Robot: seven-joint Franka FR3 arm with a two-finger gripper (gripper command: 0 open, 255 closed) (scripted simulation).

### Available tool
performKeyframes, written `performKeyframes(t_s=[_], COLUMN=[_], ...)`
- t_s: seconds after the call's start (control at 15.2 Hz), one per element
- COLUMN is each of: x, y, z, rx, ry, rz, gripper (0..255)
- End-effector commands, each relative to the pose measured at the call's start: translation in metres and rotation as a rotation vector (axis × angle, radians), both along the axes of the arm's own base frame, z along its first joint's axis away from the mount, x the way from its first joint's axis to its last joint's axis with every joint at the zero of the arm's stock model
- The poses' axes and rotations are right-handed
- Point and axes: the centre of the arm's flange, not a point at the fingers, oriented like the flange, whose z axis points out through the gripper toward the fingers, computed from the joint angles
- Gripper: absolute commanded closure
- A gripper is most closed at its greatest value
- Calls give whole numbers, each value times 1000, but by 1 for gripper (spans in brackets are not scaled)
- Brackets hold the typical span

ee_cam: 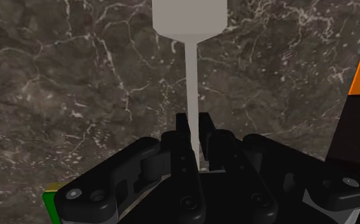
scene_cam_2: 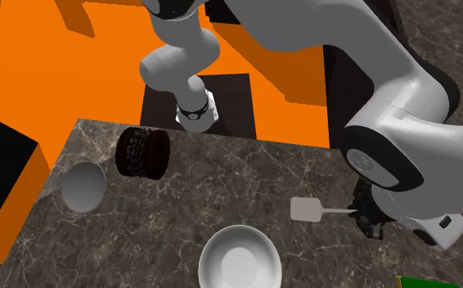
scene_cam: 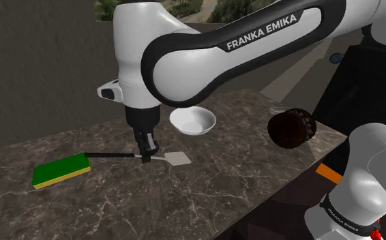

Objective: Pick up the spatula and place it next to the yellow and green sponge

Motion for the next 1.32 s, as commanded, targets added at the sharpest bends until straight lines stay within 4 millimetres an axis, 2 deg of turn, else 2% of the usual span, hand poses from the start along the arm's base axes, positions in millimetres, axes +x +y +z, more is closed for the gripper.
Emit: performKeyframes(t_s=[0.0,0.99,1.25], x=[11,11,11], y=[18,18,18], z=[1,-78,-82], rx=[0,0,0], ry=[0,0,0], rz=[0,0,0], gripper=[255,255,255])
